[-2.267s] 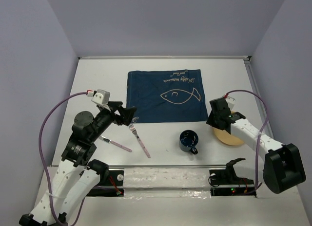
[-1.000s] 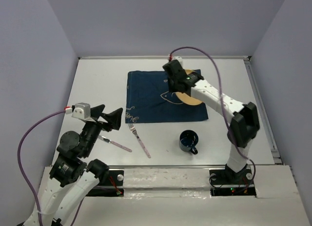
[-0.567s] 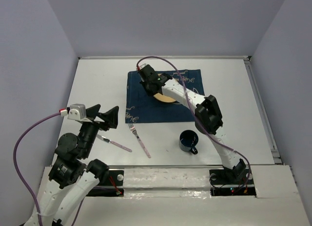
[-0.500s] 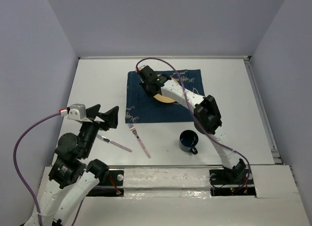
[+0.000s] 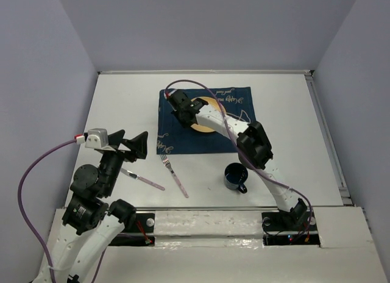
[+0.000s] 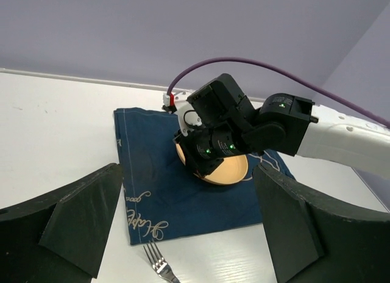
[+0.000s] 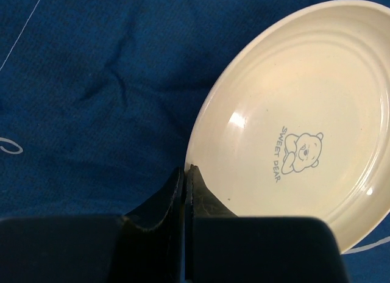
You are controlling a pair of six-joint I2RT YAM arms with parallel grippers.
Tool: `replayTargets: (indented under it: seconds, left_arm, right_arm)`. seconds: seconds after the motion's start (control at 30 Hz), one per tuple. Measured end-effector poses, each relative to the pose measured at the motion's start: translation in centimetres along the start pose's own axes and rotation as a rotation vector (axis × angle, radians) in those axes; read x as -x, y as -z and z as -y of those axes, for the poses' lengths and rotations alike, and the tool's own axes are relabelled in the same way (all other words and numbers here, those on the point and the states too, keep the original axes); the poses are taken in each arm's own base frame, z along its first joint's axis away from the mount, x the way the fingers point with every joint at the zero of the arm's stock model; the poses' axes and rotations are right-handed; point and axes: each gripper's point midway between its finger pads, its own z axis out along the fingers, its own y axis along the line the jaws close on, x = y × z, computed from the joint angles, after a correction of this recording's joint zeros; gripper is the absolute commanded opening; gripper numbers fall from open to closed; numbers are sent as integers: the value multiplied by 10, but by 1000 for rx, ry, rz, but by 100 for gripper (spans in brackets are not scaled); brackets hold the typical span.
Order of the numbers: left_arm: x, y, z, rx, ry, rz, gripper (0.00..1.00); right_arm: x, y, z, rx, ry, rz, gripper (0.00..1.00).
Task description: Set the dinner table for one person
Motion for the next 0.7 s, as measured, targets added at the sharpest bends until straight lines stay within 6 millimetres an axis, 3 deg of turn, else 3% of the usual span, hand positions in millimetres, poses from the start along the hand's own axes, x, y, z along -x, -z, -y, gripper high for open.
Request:
replayTargets:
  seconds: [0.1,0.37,0.47,0.6,0.7]
  left_arm:
    - [0,0,-1,5,1,2,99]
    - [1,-1,-2,8,1,3,99]
    - [0,-2,-2,8,0,-2,99]
    - [-2,-3,-2,9,-2,-8,99]
    - [-2,-4,-2,10,-3,-10,99]
  right_arm:
    - [-4,0,-6,-1,15,-6,2]
    - [-27,-7,-11,-25,37,-58,53]
    - [-32,-6,-7,-46,27,-69,59]
    - [-32,17,-3,-32,-16,-52,59]
    - [-29,62,5,8,-81,3,59]
